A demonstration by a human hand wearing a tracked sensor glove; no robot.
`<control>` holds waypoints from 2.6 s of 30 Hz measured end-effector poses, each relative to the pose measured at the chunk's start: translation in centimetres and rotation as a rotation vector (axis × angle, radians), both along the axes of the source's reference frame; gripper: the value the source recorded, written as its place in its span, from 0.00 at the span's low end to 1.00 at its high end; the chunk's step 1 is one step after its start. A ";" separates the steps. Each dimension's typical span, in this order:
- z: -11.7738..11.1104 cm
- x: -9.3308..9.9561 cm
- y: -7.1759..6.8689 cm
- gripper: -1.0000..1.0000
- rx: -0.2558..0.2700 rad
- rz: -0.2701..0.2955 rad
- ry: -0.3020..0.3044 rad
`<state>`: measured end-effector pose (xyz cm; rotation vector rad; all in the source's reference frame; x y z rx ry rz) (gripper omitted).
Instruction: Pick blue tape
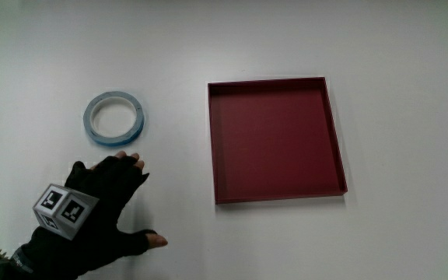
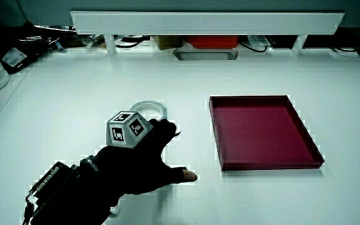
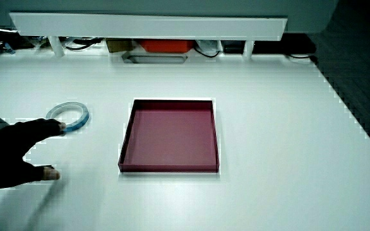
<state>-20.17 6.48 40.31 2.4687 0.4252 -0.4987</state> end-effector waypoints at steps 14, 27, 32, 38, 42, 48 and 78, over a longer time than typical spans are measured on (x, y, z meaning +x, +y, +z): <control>1.9 -2.4 -3.4 0.50 0.069 -0.106 -0.066; 6.2 -4.4 -6.8 0.50 0.033 -0.124 -0.157; 7.5 -4.8 -7.5 0.50 0.011 -0.137 -0.198; 7.9 -4.5 -8.2 0.50 0.006 -0.143 -0.238; 9.2 -5.0 -8.4 0.50 0.002 -0.133 -0.221; 10.3 -5.2 -8.4 0.50 -0.020 -0.129 -0.229; 9.6 -4.5 -7.6 0.92 0.216 -0.122 -0.160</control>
